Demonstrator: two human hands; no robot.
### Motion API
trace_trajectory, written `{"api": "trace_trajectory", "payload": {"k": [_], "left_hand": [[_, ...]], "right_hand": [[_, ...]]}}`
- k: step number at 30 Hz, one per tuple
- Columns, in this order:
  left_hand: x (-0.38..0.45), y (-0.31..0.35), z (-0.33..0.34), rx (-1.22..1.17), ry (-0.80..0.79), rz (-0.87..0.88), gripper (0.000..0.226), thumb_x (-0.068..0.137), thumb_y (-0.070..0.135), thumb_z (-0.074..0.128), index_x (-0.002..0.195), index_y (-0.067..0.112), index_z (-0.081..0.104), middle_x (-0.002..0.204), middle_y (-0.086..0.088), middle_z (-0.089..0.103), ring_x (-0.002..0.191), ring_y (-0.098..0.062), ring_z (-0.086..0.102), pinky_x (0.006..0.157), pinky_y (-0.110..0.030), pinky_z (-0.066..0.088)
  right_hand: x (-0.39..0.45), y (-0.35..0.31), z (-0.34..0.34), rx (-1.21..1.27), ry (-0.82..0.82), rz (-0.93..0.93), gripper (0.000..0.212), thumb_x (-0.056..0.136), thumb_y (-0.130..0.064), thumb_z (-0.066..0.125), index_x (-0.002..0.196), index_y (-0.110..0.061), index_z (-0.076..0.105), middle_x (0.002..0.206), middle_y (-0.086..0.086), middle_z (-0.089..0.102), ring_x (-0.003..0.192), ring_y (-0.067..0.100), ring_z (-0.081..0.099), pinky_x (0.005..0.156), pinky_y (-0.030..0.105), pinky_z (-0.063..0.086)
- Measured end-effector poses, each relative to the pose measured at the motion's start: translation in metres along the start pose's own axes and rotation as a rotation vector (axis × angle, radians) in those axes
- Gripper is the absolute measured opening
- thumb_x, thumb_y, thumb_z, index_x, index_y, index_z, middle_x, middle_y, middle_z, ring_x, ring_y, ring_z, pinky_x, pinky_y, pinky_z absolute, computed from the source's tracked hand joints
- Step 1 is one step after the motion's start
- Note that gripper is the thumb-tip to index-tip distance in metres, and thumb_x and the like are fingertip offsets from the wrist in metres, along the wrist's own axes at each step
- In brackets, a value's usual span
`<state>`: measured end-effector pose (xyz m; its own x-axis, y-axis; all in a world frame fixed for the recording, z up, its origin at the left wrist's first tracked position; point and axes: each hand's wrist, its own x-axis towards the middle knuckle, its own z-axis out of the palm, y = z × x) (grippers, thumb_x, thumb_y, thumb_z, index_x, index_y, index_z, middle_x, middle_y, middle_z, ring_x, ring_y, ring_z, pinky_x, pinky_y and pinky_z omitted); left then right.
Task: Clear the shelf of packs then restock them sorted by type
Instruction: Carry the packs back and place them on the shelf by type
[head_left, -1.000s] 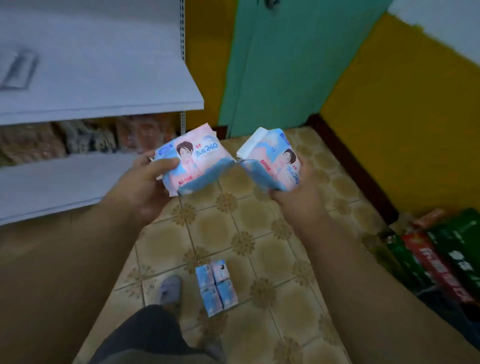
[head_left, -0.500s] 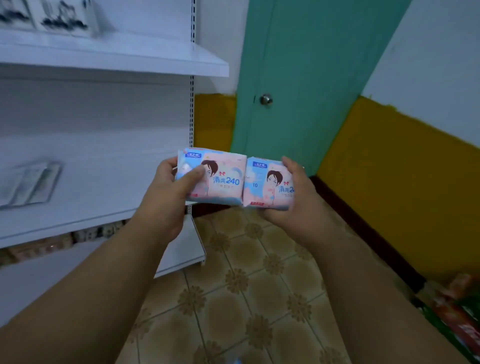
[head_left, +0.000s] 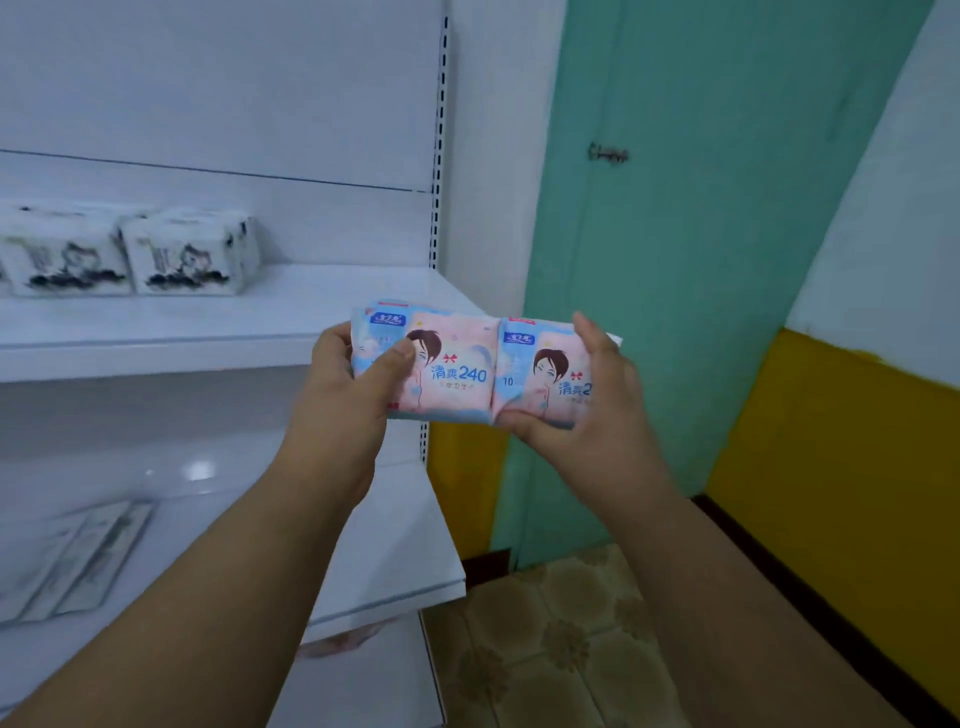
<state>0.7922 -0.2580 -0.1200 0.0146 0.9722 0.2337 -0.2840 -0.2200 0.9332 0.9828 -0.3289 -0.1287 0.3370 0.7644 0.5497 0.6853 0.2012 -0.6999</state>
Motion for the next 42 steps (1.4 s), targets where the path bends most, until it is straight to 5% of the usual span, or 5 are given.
{"api": "trace_trajectory", "payload": {"k": [10, 17, 29, 35, 42], "left_hand": [[0.099, -0.002, 0.036, 0.230, 0.245, 0.123, 0.044, 0.082, 0.037, 0.073, 0.118, 0.027, 0.050, 0.106, 0.005, 0.070, 0.085, -0.009, 0.073, 0.072, -0.030, 0.059], [0.171, 0.002, 0.013, 0.619, 0.314, 0.083, 0.059, 0.067, 0.073, 0.070, 0.110, 0.033, 0.062, 0.110, 0.001, 0.069, 0.096, -0.017, 0.070, 0.081, -0.038, 0.059], [0.327, 0.014, -0.013, 1.213, 0.249, -0.198, 0.051, 0.083, 0.043, 0.074, 0.113, 0.012, 0.047, 0.082, -0.002, 0.049, 0.066, -0.013, 0.047, 0.052, -0.028, 0.037], [0.391, -0.014, -0.020, 1.144, 0.270, -0.190, 0.064, 0.082, 0.028, 0.077, 0.129, 0.006, 0.040, 0.125, -0.012, 0.053, 0.111, -0.029, 0.054, 0.081, -0.033, 0.043], [0.425, -0.031, -0.023, 1.114, 0.272, -0.181, 0.058, 0.084, 0.026, 0.075, 0.127, 0.009, 0.040, 0.127, -0.010, 0.052, 0.100, -0.026, 0.053, 0.074, -0.032, 0.040]], "right_hand": [[0.158, 0.045, 0.057, 0.192, -0.266, -0.140, 0.104, 0.066, -0.042, 0.087, 0.147, -0.044, 0.023, 0.133, -0.008, 0.035, 0.110, 0.005, 0.052, 0.089, 0.023, 0.051], [0.224, 0.050, 0.115, 0.207, -0.422, -0.115, 0.066, 0.095, -0.041, 0.058, 0.148, -0.042, 0.020, 0.142, -0.005, 0.032, 0.107, 0.004, 0.048, 0.063, 0.001, 0.035], [0.336, 0.038, 0.211, -0.217, -0.361, -0.096, 0.051, 0.076, -0.039, 0.074, 0.108, -0.026, 0.037, 0.105, 0.005, 0.059, 0.086, 0.027, 0.058, 0.065, 0.027, 0.038], [0.378, 0.034, 0.255, -0.297, -0.362, -0.033, 0.059, 0.078, -0.033, 0.077, 0.123, -0.020, 0.041, 0.119, 0.011, 0.040, 0.090, 0.029, 0.059, 0.078, 0.033, 0.050], [0.398, 0.039, 0.274, -0.328, -0.349, -0.008, 0.061, 0.082, -0.030, 0.074, 0.129, -0.017, 0.037, 0.124, 0.013, 0.039, 0.095, 0.031, 0.059, 0.082, 0.037, 0.053]]}}
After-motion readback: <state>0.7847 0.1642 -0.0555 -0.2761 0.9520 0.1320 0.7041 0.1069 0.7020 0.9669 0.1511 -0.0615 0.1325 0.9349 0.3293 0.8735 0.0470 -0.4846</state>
